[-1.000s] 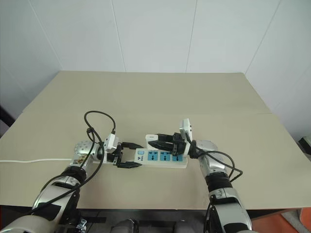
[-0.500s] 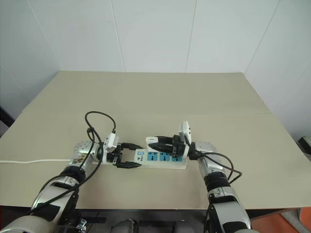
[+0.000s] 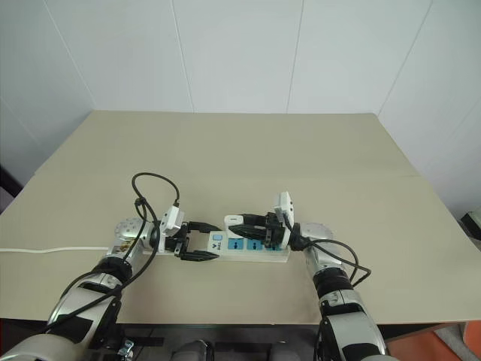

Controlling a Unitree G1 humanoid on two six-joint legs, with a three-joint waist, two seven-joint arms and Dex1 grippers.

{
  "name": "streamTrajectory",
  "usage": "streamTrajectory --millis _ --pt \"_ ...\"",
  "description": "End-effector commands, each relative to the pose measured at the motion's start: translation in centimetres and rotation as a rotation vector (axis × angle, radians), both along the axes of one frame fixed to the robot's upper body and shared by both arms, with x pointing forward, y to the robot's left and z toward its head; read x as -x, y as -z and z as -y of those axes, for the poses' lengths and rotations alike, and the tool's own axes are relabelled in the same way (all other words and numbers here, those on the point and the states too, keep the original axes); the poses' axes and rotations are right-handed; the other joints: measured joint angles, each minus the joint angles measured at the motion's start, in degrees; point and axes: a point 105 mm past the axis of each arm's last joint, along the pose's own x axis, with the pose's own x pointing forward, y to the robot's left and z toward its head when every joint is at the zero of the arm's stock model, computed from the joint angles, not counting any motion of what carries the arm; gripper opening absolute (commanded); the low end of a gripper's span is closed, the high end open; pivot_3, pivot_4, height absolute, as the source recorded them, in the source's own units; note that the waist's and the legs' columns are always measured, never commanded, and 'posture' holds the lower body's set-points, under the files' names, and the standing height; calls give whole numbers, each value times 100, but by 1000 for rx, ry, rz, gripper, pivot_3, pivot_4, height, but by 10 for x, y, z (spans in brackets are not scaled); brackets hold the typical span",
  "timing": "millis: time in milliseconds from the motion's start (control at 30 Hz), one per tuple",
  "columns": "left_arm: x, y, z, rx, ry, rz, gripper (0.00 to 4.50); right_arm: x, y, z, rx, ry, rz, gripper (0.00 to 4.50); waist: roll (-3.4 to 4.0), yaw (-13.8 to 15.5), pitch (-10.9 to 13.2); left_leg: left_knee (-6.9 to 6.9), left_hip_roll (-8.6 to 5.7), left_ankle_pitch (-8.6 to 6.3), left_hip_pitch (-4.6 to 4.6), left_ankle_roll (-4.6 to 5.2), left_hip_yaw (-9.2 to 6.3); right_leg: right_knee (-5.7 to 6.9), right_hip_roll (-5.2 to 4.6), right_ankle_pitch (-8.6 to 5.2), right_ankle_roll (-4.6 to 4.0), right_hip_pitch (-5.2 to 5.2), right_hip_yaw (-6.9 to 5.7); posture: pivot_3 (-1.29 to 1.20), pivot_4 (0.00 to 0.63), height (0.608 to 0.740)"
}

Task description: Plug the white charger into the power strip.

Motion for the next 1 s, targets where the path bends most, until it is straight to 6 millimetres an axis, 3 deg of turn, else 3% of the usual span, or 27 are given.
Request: streamTrajectory --millis 33,467,1000 --pt "3 2 -2 -34 26 5 3216 0 8 7 22 5 -20 1124 0 0 0 0 0 0 0 0 0 0 0 0 0 0 0 0 150 740" --pt "3 1 0 -36 30 8 3216 2 24 21 110 -8 -21 1124 -1 16 -1 0 0 0 6 0 0 -3 0 0 0 8 0 0 150 740" --pt "3 2 0 -40 33 9 3216 -1 37 21 245 -9 30 1124 -1 12 -1 0 0 0 16 0 1 -2 -1 0 0 15 1 0 150 740"
